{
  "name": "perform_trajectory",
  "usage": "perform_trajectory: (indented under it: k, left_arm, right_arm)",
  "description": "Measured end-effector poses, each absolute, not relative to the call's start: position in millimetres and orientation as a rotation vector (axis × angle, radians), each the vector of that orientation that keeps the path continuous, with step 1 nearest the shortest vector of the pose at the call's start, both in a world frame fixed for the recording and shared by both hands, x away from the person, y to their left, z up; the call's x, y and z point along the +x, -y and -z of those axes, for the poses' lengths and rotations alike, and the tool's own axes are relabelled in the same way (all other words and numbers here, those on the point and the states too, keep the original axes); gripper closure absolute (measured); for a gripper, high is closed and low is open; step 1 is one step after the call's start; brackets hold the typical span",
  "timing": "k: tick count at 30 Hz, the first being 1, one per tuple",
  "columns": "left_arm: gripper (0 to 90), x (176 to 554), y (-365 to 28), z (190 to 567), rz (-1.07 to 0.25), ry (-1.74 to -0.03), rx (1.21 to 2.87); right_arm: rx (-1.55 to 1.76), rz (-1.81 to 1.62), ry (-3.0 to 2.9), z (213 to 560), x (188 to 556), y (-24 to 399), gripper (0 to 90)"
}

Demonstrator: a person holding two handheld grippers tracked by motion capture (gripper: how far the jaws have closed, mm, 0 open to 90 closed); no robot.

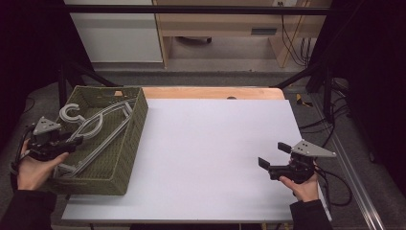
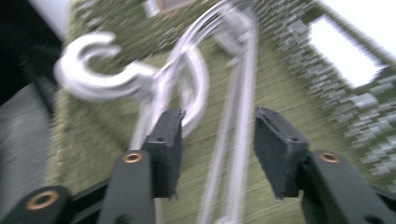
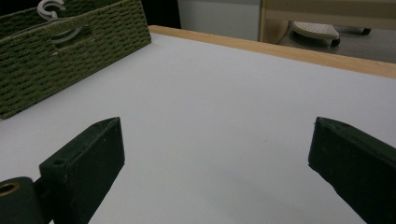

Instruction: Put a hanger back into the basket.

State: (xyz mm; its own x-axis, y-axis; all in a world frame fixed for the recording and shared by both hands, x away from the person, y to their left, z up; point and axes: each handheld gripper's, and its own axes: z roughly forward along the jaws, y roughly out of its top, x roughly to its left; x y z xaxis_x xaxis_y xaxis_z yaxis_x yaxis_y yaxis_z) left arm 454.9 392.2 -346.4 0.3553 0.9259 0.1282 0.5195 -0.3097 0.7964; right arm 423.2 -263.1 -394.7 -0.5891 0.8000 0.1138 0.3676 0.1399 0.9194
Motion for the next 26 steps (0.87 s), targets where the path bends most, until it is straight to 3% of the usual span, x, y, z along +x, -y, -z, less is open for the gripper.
perform_trajectory:
  k: [11,15,26]
  left_arm:
    - [21.8,425.0,-321.8,352.3,-0.564,-0.977,1.783]
    - [13.5,419.6,-302.3,360.3,-0.556,-0.916,1.792]
    - [9.9,418.8,-287.4,379.2,-0.532,-0.876,1.798]
  right_arm:
    - [1.13,-1.464,-1.985,393.0,421.3,265.1,3.1]
    - [1.131,-1.478,-1.974,392.3,420.1,266.8,3.0]
    - [1.124,-1.478,-1.977,394.0,418.1,267.6,2.1]
